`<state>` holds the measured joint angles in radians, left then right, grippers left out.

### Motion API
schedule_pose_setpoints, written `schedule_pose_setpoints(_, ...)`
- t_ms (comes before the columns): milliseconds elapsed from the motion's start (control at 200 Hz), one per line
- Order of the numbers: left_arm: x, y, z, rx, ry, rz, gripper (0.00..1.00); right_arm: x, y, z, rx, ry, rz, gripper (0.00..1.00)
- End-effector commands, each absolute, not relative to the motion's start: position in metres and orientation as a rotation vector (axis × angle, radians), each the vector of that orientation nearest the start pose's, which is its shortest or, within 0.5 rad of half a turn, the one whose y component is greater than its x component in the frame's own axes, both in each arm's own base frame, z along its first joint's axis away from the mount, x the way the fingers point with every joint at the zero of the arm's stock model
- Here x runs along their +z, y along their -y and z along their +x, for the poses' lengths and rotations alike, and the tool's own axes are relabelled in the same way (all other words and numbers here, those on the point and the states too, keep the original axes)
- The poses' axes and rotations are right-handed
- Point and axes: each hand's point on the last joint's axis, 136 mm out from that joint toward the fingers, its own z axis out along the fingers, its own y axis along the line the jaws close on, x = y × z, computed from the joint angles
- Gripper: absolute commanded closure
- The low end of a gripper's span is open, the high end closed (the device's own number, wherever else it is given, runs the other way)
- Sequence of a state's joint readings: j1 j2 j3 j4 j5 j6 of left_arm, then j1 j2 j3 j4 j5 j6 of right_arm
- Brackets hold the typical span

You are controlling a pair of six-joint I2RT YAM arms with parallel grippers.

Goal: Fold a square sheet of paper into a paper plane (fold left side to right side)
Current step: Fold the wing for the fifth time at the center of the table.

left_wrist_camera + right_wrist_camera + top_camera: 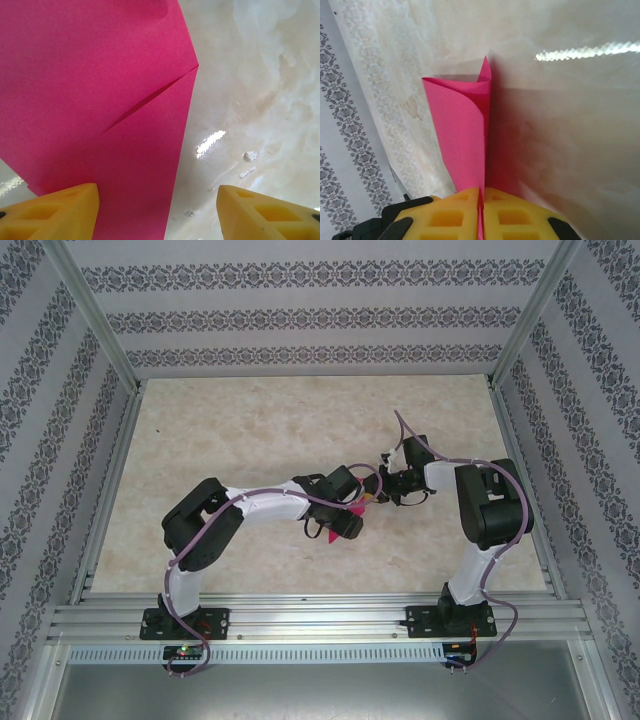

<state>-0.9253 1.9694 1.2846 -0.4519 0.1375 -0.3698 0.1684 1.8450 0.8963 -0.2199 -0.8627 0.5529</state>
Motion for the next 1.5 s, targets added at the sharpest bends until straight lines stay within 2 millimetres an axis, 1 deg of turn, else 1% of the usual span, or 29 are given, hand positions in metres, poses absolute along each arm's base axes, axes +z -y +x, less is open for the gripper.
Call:
schedule_pose_setpoints(0, 0.026, 0.375, 0.252, -0.474, -2.703, 0.842, 0.36, 0.034, -0.189, 0.332, 1.381, -2.755, 0.278, 0.82)
schedule_pose_setpoints(105, 0.030, 0.374, 0.254, -0.471, -2.692, 0.839, 0.35, 0.035, -0.188, 0.327, 1.391, -2.763, 0.287, 0.75)
schedule_pose_setpoints(225, 0.032, 0.375, 0.254, -0.476, -2.684, 0.837, 0.35, 0.038, -0.187, 0.320, 1.393, -2.772, 0.285, 0.70)
schedule_pose_setpoints(315, 0.033, 0.375, 0.254, -0.488, -2.678, 0.836, 0.35, 0.036, -0.186, 0.311, 1.391, -2.793, 0.285, 0.67)
schedule_pose_setpoints(475, 0.035, 0.376, 0.254, -0.504, -2.659, 0.833, 0.34, 0.029, -0.183, 0.297, 1.375, -2.828, 0.276, 0.64)
schedule_pose_setpoints(639, 0.040, 0.377, 0.254, -0.532, -2.635, 0.826, 0.34, 0.028, -0.184, 0.292, 1.385, -2.817, 0.261, 0.63)
schedule_pose_setpoints(679, 0.040, 0.377, 0.254, -0.529, -2.634, 0.825, 0.34, 0.028, -0.185, 0.292, 1.391, -2.818, 0.260, 0.64)
schedule_pose_setpoints(779, 0.041, 0.377, 0.255, -0.528, -2.628, 0.826, 0.33, 0.030, -0.190, 0.294, 1.421, -2.801, 0.255, 0.71)
schedule_pose_setpoints(864, 0.042, 0.377, 0.255, -0.533, -2.619, 0.831, 0.33, 0.034, -0.192, 0.295, 1.431, -2.792, 0.256, 0.74)
schedule_pose_setpoints(989, 0.043, 0.376, 0.255, -0.529, -2.611, 0.835, 0.32, 0.039, -0.191, 0.296, 1.429, -2.797, 0.256, 0.89)
schedule_pose_setpoints(1044, 0.043, 0.375, 0.254, -0.525, -2.608, 0.843, 0.31, 0.042, -0.191, 0.297, 1.429, -2.794, 0.257, 0.93)
schedule_pose_setpoints(1209, 0.045, 0.371, 0.254, -0.508, -2.588, 0.864, 0.30, 0.049, -0.192, 0.300, 1.442, -2.791, 0.272, 0.94)
schedule_pose_setpoints(1369, 0.044, 0.370, 0.253, -0.491, -2.575, 0.894, 0.29, 0.059, -0.194, 0.303, 1.462, -2.784, 0.282, 0.94)
schedule_pose_setpoints(1494, 0.045, 0.369, 0.253, -0.453, -2.558, 0.916, 0.28, 0.063, -0.195, 0.305, 1.482, -2.776, 0.294, 0.94)
